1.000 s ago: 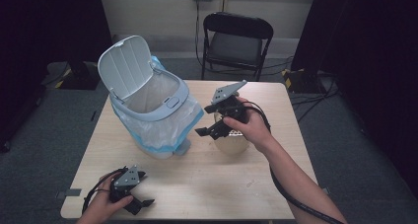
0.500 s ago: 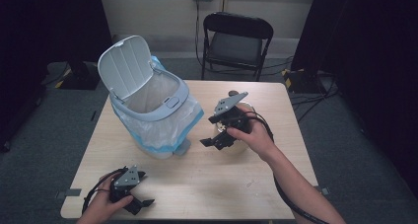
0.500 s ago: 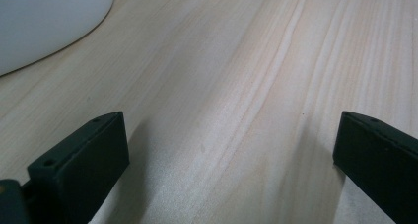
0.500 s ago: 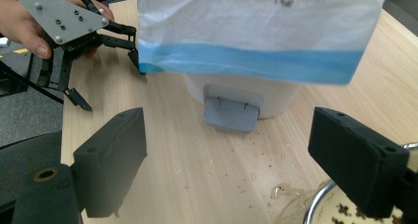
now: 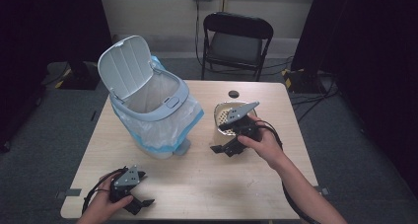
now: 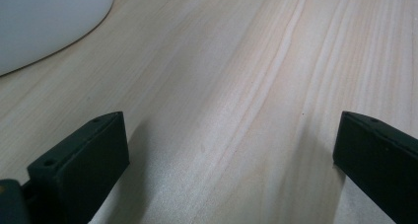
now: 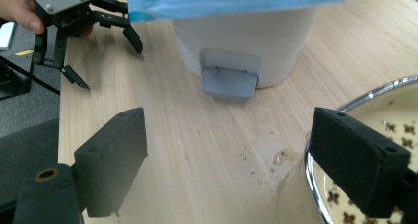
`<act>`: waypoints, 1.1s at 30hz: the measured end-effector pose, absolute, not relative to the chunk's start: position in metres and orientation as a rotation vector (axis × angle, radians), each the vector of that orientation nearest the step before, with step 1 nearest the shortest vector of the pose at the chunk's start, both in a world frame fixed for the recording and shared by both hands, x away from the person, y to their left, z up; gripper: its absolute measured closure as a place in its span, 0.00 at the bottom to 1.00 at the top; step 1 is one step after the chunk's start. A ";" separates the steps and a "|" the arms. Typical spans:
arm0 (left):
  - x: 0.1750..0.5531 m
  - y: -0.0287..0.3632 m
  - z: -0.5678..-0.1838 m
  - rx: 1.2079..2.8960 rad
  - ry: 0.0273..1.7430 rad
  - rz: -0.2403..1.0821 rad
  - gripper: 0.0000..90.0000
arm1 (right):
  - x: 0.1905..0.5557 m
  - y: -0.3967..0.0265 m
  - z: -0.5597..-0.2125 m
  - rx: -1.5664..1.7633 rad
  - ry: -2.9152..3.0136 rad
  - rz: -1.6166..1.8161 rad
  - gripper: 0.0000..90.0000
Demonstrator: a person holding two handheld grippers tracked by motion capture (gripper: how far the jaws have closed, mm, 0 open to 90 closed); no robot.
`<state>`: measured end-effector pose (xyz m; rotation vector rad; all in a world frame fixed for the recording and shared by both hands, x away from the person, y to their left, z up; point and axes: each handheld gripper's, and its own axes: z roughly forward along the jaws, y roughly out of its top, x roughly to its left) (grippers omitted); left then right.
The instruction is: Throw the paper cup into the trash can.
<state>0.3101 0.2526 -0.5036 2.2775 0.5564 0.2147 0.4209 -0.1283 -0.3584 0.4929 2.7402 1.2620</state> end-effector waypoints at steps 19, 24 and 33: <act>0.310 0.253 -0.504 2.277 0.557 0.215 0.00 | 0.408 -0.151 -0.381 0.514 2.768 1.294 0.16; 0.310 0.253 -0.504 2.278 0.556 0.215 0.00 | 0.403 -0.156 -0.389 0.504 2.786 1.281 0.16; 0.310 0.253 -0.504 2.277 0.556 0.215 0.00 | 0.394 -0.169 -0.409 0.535 2.803 1.286 0.16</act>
